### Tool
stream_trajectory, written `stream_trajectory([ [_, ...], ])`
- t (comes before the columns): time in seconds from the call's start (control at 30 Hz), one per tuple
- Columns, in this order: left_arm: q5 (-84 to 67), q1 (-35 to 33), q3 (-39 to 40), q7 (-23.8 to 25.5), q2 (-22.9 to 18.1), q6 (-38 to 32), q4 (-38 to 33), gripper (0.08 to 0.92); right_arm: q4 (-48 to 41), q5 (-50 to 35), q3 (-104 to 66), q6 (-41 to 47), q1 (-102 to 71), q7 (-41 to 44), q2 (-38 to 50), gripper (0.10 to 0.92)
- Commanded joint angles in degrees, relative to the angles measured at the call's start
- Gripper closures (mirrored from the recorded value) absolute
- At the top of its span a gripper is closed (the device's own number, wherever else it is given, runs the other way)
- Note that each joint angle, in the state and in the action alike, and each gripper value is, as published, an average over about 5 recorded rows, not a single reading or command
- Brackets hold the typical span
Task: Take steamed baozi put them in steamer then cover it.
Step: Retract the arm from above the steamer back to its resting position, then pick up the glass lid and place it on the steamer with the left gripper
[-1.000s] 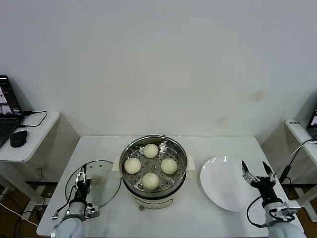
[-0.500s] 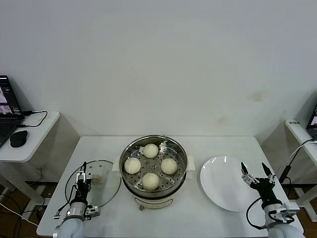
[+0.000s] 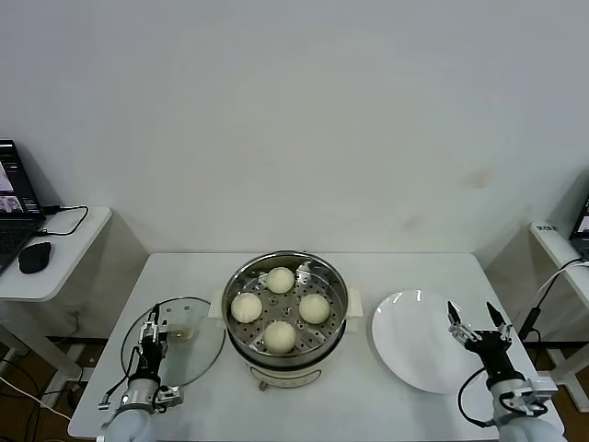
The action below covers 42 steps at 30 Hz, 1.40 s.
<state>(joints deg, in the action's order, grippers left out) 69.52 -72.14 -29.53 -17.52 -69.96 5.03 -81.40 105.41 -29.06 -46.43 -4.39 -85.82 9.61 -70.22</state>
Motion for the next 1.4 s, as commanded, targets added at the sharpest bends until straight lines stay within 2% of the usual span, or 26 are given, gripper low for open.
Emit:
stream_trajectory([
  [0.03,-0.2,-0.1,-0.1,-1.2,-0.2,-0.6,0.6,0.342,0.5,0.2,-0.2,0.1,-0.3,0.0,0.1,0.202],
  [0.4,-0.1,-1.4,-0.4,-0.7,0.1,-1.0,-0.3,0.653,1.0,0.3,-0.2,0.4,-0.7,0.1,0.3,0.202],
  [0.57,0.2,-3.3,-1.1,0.4,0.2,-0.9,-4.0,0.800,1.4,0.2,-0.1,0.4,-0.7,0.0,0.4,0.203],
  [0.67,0.2,-4.8,-2.0,1.2,-0.4,-0.8,-7.0,0.857,2.0,0.1,-0.2,0.6,-0.6,0.0,0.3,0.203],
  [0.83,0.2,-9.5,-3.9,4.2,-1.9,1.7,-15.8,0.866,3.3,-0.1,-0.3,1.1,-0.8,-0.1,0.2,0.203],
  [0.97,1.4,-13.2,-5.9,9.7,-3.9,7.3,-24.6,0.866,4.0,0.1,-0.3,1.9,-0.7,-0.4,0.0,0.203],
  [1.13,2.2,-15.8,-9.2,12.7,-6.9,9.3,-30.1,0.866,4.9,0.2,-0.3,2.5,-0.5,-0.6,0.0,0.203],
  [1.3,2.7,-16.9,-11.9,16.2,-6.1,9.2,-35.0,0.866,5.1,0.1,0.1,2.5,-0.5,-0.8,0.0,0.203],
  [1.4,3.3,-14.8,-14.5,18.8,-5.2,9.5,-36.4,0.866,5.3,0.1,0.4,2.4,-0.6,-0.9,-0.2,0.202],
])
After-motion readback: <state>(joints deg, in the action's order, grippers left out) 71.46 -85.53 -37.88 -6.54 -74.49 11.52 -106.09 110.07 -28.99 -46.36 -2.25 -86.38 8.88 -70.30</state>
